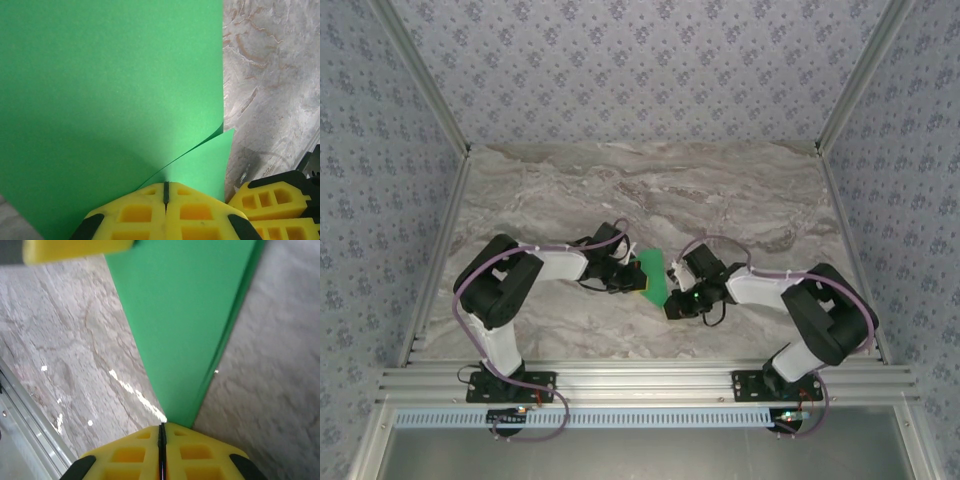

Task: Fold a paper plane with a square sheet of paper (fold left side to right side)
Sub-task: Third fold the triangle at the center of the table.

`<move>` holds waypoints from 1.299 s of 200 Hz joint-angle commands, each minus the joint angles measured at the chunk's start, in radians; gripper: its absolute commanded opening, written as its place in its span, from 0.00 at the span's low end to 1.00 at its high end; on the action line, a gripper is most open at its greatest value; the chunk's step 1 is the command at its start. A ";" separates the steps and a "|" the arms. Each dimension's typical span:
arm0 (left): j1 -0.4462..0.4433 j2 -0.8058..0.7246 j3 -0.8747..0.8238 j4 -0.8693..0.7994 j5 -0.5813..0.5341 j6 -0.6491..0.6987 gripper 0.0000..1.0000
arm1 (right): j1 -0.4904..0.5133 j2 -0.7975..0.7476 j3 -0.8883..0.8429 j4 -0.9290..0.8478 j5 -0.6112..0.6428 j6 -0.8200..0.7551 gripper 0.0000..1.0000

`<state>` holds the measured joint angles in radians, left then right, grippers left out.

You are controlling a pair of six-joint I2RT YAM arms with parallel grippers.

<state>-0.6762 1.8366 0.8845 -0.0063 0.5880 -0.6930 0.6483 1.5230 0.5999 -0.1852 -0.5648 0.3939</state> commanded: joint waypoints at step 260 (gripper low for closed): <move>-0.093 -0.196 -0.059 -0.050 -0.071 -0.003 0.04 | 0.011 0.138 0.108 -0.213 0.205 0.129 0.00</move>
<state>-0.7311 1.6707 0.8513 -0.0631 0.5049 -0.6827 0.6506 1.6093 0.7341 -0.2836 -0.4900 0.5167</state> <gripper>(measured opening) 0.049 0.027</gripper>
